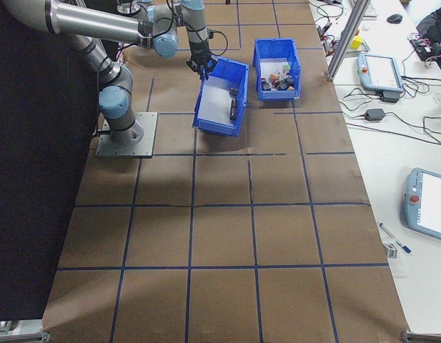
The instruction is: Place button box in front
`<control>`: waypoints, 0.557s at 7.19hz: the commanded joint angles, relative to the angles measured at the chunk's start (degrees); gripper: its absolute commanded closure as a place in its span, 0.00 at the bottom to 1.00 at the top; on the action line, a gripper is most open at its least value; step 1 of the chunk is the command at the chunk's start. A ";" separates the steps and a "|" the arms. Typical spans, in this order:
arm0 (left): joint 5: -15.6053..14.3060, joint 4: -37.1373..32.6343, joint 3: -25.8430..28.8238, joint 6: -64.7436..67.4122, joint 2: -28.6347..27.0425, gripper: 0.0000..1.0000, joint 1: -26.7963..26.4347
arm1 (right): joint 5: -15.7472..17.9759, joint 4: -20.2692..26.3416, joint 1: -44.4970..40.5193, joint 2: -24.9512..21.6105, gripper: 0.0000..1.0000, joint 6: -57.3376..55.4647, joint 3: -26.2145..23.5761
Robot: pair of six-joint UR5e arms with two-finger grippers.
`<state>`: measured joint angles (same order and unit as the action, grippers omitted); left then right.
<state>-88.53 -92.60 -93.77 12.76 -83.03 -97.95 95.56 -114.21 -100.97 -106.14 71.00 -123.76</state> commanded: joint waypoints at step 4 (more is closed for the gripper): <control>0.29 -0.92 -8.45 -14.25 8.95 0.00 7.60 | 1.72 -7.05 -13.70 6.19 0.96 -13.41 0.62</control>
<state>-88.28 -93.87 -102.47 -1.17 -73.34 -90.55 96.12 -119.05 -111.94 -102.25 60.16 -123.44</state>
